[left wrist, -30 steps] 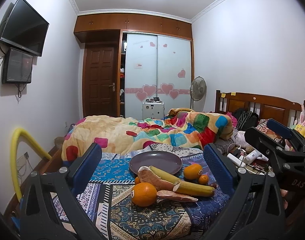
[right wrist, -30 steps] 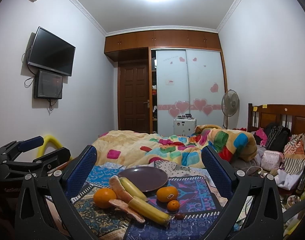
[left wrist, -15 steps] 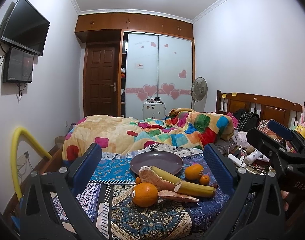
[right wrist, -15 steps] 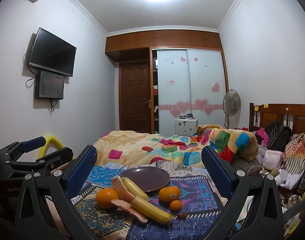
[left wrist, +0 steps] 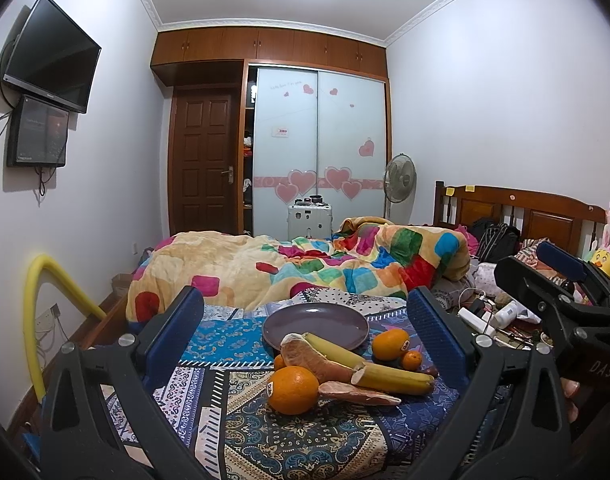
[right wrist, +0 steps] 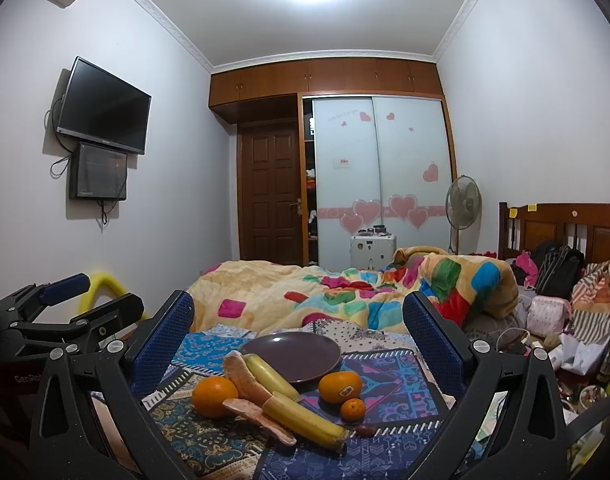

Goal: Organize fruits

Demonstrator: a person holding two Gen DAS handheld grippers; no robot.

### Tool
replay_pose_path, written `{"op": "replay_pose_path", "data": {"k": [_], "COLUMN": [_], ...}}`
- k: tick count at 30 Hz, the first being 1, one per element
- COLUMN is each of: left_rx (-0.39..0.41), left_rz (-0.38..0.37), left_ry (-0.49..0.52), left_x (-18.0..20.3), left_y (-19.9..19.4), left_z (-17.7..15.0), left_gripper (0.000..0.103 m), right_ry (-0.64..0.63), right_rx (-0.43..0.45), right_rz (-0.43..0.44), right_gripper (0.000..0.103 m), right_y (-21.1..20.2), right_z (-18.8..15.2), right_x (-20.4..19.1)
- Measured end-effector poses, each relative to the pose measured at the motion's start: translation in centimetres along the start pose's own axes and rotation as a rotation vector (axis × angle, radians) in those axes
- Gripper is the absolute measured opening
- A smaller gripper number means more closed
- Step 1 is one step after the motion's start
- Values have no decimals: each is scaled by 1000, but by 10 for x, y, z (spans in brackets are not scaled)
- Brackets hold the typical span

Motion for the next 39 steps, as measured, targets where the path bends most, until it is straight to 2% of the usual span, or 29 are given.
{"op": "replay_pose_path", "data": {"k": [17,27,31,39], "left_rx": [-7,-28,-66,-224], "left_rz": [7,11,15,50], "left_ry": [-1,5,8,-11], "left_x": [-2,-5,-8,-30], "left_y": [3,13,25,70], "left_z": [-3,-10,-18,-59], "left_gripper": [103,103,103,103], "right_ry": [3,11,5,-9], "right_rx": [-5,-33,-74,-197], "right_rz": [3,5,2,6], "right_gripper": [103,103,103,103], "right_y": [1,11,21,44], "right_z": [-2,-16,-27,-63], "right_x": [-2,0,1,9]}}
Point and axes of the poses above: each gripper's, at about its wrist camera, not at the fingertips, and y roughly the way its jaws point, x to its right, z to its top, the point moved 6 cm from there along y, roughly the way its jaws point, and after that the axes turned 8 degrees about -y, right-handed, at the moved point
